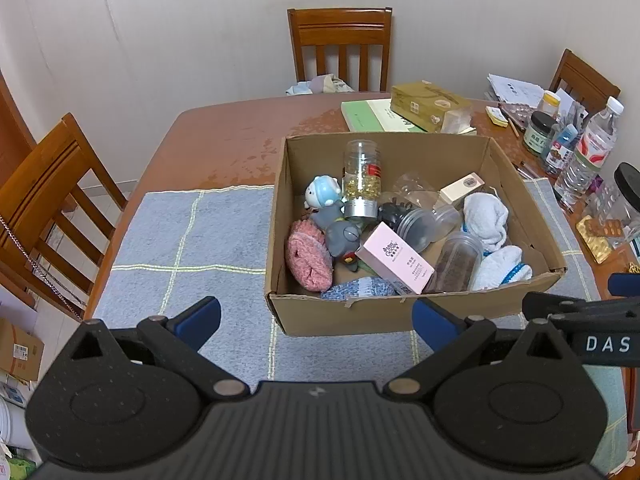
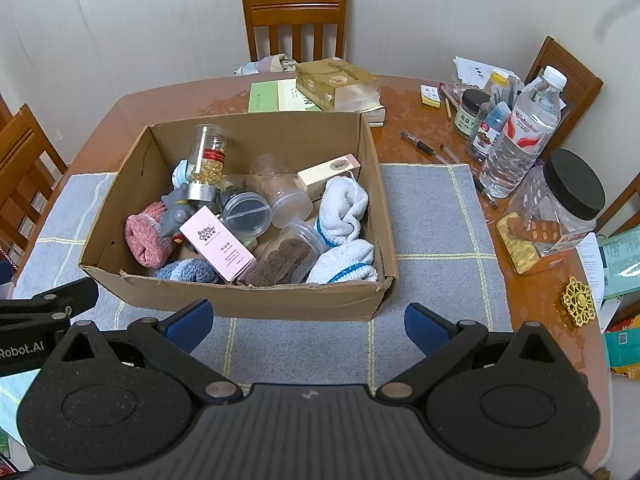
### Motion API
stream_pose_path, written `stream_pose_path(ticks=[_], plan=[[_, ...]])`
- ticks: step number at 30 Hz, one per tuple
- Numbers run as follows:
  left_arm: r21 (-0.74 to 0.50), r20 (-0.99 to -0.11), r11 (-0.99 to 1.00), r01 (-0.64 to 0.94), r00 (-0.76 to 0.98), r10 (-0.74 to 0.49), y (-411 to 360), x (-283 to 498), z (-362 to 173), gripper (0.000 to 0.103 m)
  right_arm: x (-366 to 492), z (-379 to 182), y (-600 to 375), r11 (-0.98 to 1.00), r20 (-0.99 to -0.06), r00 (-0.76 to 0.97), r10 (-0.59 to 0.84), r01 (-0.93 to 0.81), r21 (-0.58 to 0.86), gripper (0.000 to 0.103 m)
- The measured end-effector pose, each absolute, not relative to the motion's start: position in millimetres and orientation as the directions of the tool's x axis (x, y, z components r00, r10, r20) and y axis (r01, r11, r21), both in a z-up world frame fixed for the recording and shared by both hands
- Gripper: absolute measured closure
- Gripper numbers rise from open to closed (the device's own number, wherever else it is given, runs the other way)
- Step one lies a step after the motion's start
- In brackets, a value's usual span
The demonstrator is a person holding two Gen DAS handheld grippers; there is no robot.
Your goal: Organize objects
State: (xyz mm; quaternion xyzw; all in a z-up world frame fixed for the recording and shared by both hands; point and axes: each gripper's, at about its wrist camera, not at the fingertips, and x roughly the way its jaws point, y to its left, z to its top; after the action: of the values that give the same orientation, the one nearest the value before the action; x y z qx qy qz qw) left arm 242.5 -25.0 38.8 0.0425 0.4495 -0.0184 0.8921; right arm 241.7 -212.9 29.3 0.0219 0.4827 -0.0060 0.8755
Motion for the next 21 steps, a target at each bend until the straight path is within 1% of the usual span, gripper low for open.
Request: stream_pose_path(ticks=[21], plan=[[0.059,-0.805,0.995,0.075,0.593,0.003,-27.9,242.3,36.2,0.001,242.6,30.2,-215.3,0.999,-0.845,0.535,0.011,0.031,0.033,0.000]])
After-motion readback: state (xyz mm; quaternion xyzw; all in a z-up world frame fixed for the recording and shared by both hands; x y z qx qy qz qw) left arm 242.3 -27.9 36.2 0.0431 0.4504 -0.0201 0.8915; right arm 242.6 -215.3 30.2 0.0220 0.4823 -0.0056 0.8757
